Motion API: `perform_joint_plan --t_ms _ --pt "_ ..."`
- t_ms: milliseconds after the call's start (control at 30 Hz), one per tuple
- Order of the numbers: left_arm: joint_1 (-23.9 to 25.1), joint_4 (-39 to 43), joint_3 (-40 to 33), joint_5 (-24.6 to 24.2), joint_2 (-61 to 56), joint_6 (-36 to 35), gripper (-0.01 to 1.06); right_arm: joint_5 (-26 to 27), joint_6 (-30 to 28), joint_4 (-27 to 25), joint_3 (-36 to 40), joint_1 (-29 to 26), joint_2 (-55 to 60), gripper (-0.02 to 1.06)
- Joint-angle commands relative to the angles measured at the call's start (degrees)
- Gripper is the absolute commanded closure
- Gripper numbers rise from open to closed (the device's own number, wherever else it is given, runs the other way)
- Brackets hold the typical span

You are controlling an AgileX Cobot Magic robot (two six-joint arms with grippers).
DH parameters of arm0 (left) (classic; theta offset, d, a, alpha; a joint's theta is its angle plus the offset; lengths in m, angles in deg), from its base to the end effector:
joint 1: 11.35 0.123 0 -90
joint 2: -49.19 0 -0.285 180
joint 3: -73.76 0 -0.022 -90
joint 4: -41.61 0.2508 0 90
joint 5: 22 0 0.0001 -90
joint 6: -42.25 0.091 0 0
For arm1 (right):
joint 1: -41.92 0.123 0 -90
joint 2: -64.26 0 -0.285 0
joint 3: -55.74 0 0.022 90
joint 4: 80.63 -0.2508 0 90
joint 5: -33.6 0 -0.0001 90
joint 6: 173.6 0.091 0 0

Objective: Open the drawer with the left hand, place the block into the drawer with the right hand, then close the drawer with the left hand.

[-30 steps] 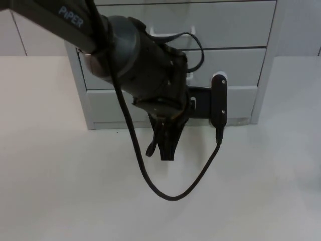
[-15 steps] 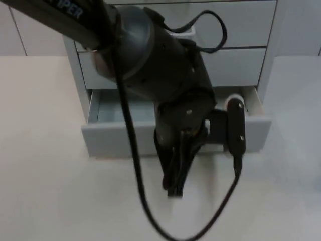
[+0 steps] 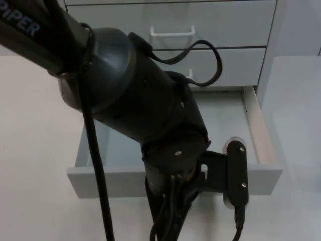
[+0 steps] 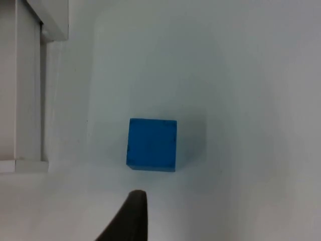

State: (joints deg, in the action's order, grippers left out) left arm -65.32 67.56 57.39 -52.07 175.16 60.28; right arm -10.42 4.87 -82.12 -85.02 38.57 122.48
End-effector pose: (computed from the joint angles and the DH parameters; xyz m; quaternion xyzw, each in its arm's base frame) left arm 0.2242 -0.2742 0.0812 0.7224 0.6770 0.0991 0.1000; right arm 0.1579 -0.0076 0.2833 0.0208 0.9437 -0.0024 0.3300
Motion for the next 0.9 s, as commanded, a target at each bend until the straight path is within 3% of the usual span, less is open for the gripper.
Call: perform_joint_plan --t_ms 0,167,267,300,333,433,467,500,567,867 --pt "-0.81 -1.98 -1.29 -2.1 0.75 2.68 1.05 0.17 0.0 -0.17 -0.18 -0.05 0.0 0.04" --pt "-0.79 -3.5 -1.29 -2.01 0.75 4.29 1.05 0.29 0.0 -0.17 -0.18 -0.05 0.0 0.04" --pt "-0.79 -3.63 -1.29 -2.14 0.75 4.29 0.9 0.29 0.0 -0.17 -0.18 -0.05 0.0 0.04" --pt "-0.79 -3.63 -1.29 -2.14 0.75 4.29 0.9 0.29 0.0 -0.17 -0.18 -0.05 0.0 0.04" --pt "-0.79 -3.53 -1.29 -2.14 0.71 4.29 0.79 0.29 0.0 -0.17 -0.18 -0.05 0.0 0.04" --pt "-0.79 -3.63 -1.07 -2.14 -0.63 4.29 0.31 0.29 0.0 -0.17 -0.18 -0.05 0.0 0.04" --pt "-0.79 -3.63 -1.07 -2.14 -0.63 4.29 0.31 0.29 0.0 -0.17 -0.18 -0.05 0.0 0.04" --pt "-0.79 -3.63 -1.07 -2.14 -1.33 4.29 0.18 0.29 0.0 -0.17 -0.18 -0.05 0.0 0.04" --pt "-0.79 -3.74 -1.07 -2.26 -2.95 4.29 0.02 0.4 0.0 -0.17 -0.18 -0.05 0.0 0.04" --pt "-0.79 -6.75 -1.07 -4.92 -10.6 6.64 0.0 0.4 0.0 -0.17 -0.18 -0.05 0.0 0.04"
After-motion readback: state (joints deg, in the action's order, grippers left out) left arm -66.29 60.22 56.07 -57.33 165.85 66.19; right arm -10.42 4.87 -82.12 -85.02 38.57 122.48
